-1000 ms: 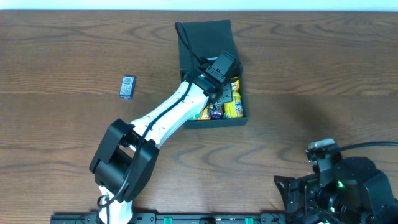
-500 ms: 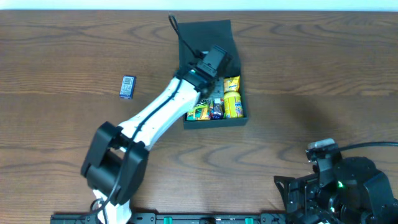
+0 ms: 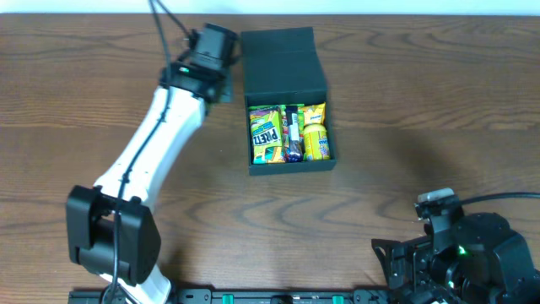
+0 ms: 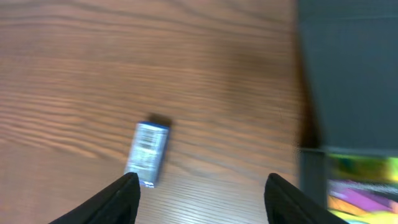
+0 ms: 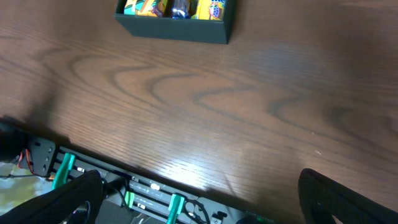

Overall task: Pack container
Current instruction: 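Move the left gripper back and grasp the small blue box, then carry the small blue box into the black box and release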

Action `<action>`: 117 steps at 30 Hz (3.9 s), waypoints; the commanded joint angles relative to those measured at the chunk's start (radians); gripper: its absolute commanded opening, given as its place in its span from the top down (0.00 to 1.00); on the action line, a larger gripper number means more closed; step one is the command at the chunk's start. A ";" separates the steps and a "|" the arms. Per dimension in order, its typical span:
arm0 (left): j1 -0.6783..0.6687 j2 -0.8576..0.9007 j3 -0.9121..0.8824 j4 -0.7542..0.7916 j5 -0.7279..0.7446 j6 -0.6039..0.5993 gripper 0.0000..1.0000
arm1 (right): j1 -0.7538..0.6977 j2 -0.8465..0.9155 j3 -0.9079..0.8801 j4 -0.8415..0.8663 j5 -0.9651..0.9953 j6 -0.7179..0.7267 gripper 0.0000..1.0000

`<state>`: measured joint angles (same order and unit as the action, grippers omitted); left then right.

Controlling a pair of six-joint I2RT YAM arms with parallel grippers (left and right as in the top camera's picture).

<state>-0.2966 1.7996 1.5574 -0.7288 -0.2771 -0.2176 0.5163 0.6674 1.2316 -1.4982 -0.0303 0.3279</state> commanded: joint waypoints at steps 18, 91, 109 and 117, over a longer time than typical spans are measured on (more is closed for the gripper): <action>0.301 0.140 -0.085 0.028 0.312 0.399 0.16 | -0.005 0.000 0.011 0.002 0.004 -0.015 0.01; -0.088 0.274 0.259 -0.164 0.443 0.236 0.94 | -0.005 0.000 0.011 0.002 0.004 -0.015 0.01; -0.308 0.274 0.257 -0.093 0.544 -0.032 0.94 | -0.005 0.000 0.011 0.002 0.004 -0.015 0.01; -0.313 0.319 0.257 0.014 0.778 -0.115 0.94 | -0.005 0.000 0.011 0.001 0.004 -0.015 0.01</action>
<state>-0.6079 2.1025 1.7977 -0.7280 0.4129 -0.2642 0.5163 0.6674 1.2316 -1.4982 -0.0303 0.3279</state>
